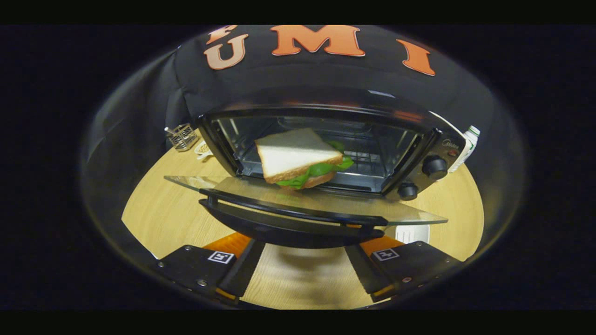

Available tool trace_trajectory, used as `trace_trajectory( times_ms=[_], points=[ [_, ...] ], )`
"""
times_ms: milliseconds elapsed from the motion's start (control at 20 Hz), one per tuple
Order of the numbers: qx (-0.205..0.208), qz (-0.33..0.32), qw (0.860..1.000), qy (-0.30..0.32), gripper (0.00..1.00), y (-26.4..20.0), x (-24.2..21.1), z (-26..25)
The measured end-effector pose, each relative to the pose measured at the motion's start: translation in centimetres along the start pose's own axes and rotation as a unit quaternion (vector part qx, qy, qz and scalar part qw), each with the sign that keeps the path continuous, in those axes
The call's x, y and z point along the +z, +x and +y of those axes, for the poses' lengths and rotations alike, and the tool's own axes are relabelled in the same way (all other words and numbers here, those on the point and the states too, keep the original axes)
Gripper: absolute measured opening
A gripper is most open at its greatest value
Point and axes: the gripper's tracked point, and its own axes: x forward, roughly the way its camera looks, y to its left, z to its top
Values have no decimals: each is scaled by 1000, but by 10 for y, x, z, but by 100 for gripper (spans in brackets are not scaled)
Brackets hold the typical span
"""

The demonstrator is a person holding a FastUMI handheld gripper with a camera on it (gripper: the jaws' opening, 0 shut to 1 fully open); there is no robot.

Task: Open the toaster oven, put the food inside, and close the toaster oven door.

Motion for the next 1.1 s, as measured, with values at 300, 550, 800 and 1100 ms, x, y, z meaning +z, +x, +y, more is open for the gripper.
trace_trajectory(
  times_ms=[300, 550, 800, 1100],
  points=[
    [-8, -23, 1000, 8, 93, -1, 35, -10],
    [-19, -61, 998, 22, 93, -11, 70, -25],
    [-31, -110, 993, 25, 92, -43, 101, -43],
    [-41, -223, 974, -1, 92, -125, 157, -70]
  ],
)
